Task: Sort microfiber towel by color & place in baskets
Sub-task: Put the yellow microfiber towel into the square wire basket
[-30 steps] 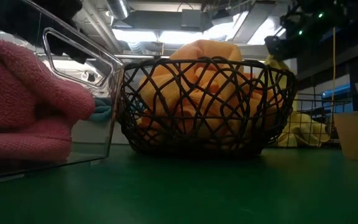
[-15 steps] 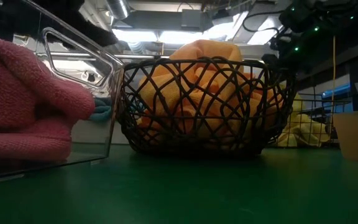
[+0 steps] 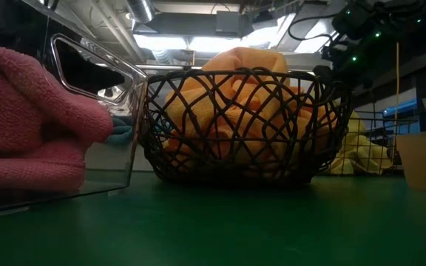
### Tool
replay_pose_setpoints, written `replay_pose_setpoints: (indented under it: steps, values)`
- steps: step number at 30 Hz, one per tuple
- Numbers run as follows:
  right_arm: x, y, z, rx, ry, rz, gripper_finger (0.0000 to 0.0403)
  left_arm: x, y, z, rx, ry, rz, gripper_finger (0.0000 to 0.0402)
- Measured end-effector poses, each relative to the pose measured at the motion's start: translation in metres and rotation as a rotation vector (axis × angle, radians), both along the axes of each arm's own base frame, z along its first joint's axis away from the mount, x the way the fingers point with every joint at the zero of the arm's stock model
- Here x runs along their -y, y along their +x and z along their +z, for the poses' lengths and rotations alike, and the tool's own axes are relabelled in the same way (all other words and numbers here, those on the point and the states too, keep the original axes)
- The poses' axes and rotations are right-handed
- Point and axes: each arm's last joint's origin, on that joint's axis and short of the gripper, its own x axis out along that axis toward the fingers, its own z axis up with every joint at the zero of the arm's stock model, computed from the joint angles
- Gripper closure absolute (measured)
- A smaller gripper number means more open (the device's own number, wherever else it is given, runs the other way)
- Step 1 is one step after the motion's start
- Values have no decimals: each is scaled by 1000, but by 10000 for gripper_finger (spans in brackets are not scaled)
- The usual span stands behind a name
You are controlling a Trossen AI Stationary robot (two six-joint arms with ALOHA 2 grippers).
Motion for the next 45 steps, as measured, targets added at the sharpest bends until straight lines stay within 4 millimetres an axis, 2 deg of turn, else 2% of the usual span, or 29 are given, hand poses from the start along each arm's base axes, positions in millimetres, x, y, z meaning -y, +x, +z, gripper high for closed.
replay_pose_setpoints:
  steps: [9,17,45]
  values:
    - [-1,-1,-2,-23,17,0,397,1,-7,8,50,65,-2,338]
    - [-1,-1,-2,-23,17,0,397,3,-16,6,17,59,-47,337]
    - [-1,-2,-3,-36,25,1,397,6,-41,24,216,192,-24,337]
